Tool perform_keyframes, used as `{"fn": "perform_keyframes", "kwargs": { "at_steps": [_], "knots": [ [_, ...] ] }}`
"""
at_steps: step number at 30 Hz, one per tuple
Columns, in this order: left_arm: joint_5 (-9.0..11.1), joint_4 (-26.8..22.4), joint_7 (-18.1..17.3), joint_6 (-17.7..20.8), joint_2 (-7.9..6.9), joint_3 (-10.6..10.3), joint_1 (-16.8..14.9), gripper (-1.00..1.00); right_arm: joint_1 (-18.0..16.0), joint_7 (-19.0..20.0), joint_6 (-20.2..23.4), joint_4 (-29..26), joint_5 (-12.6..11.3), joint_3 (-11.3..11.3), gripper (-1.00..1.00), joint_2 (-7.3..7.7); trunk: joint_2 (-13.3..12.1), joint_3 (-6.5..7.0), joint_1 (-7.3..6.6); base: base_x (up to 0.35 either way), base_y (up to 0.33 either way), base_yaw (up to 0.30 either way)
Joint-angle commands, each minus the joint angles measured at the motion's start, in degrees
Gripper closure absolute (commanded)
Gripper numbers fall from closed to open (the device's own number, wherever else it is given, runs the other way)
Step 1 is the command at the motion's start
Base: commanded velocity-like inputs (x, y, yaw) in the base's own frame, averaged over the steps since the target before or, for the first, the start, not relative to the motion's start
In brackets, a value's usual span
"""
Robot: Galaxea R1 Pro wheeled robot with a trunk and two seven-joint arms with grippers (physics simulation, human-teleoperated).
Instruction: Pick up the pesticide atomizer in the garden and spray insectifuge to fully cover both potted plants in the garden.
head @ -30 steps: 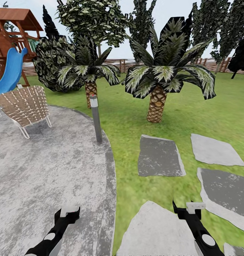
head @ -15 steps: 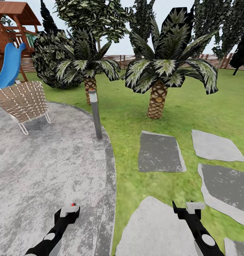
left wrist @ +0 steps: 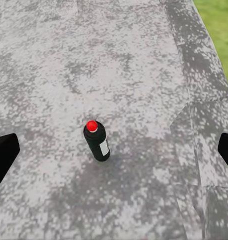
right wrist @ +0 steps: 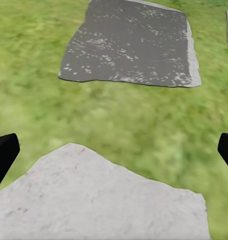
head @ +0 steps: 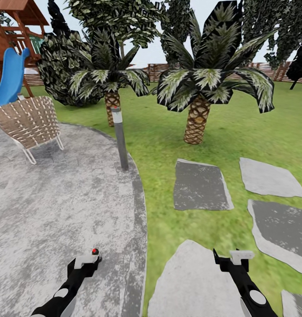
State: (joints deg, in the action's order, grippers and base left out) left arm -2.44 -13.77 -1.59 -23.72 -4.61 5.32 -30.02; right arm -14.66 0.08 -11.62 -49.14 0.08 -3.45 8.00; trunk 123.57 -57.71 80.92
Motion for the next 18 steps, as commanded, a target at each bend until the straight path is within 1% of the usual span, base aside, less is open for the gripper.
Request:
{"fn": "perform_keyframes", "kwargs": {
  "at_steps": [1,13,18],
  "knots": [
    [-0.27,0.06,-0.17,-0.18,0.03,0.39,-0.04,-1.0,-0.02,0.01,-0.16,0.02,0.01,-0.04,-1.0,0.0,0.02,-0.07,-0.01,0.0,0.071,0.0],
    [-0.2,-0.03,-0.15,-0.2,0.04,0.39,-0.04,-1.0,-0.03,0.01,0.01,0.11,0.19,0.1,-1.0,-0.08,0.02,-0.11,-0.01,0.0,0.01,0.0],
    [-0.19,-0.03,-0.09,-0.18,-0.02,0.45,-0.04,-1.0,-0.08,0.01,0.02,0.1,0.19,0.11,-1.0,-0.09,2.02,-1.01,1.09,0.0,0.0,0.0]
  ]
}}
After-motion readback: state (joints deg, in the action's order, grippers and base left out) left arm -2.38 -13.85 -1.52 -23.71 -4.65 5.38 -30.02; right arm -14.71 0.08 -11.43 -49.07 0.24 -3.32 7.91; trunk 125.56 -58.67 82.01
